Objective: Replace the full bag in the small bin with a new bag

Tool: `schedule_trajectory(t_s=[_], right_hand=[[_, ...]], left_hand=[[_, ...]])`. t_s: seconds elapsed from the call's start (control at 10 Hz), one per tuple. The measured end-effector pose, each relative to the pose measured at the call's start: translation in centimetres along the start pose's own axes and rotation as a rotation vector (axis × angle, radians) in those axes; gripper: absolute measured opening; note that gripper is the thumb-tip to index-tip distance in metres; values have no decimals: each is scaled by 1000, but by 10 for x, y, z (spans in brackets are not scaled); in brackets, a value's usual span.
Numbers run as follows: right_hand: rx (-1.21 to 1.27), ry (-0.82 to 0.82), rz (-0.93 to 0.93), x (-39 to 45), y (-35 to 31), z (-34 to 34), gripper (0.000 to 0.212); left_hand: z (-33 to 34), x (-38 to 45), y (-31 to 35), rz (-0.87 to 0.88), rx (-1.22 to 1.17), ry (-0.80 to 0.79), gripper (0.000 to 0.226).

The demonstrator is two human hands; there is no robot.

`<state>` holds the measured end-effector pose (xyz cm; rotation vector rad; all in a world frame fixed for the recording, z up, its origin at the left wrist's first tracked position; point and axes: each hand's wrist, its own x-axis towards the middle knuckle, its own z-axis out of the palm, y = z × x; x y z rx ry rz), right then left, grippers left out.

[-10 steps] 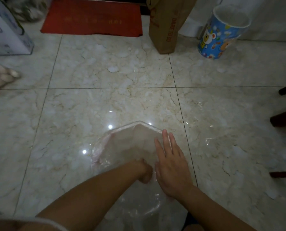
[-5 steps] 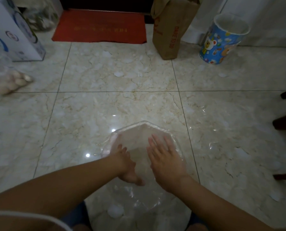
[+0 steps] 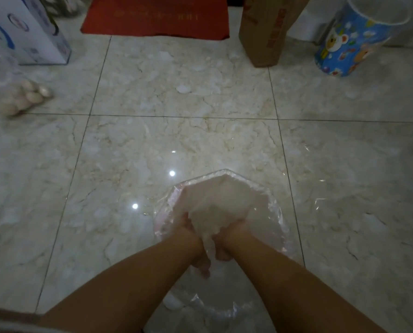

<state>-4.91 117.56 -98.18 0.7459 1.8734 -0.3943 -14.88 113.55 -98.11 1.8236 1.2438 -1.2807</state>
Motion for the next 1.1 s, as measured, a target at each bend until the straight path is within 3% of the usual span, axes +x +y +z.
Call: schedule_trajectory(t_s=[0.1, 0.3, 0.4, 0.6, 0.7, 0.8, 0.9, 1.0, 1.1], right_hand=[[51, 95, -10, 9, -5, 7, 67], [28, 36, 23, 17, -4, 6, 63], [66, 8, 43, 16, -1, 4, 61], [151, -14, -1, -3, 1, -12, 53], [120, 12, -61, -15, -2, -17, 46], [174, 83, -83, -39, 0, -22, 37], [237, 176, -89, -66, 2, -25, 34], [306, 327, -37, -90, 3, -25, 31], [409, 464, 22, -110, 5, -22, 33]], left_hand=[[-3, 0, 2, 35, 46, 23, 91], [2, 9, 8, -62, -34, 73, 111], [-4, 5, 10, -10, -109, 102, 101], [-10, 4, 3, -63, -21, 41, 94], [-16, 0, 9, 0, 13, 61, 79], [-22, -16, 10, 29, -15, 131, 60], [-30, -40, 8, 11, 13, 131, 56], [-37, -69, 4, 0, -141, 198, 46], [-37, -86, -4, 33, -396, 398, 39]])
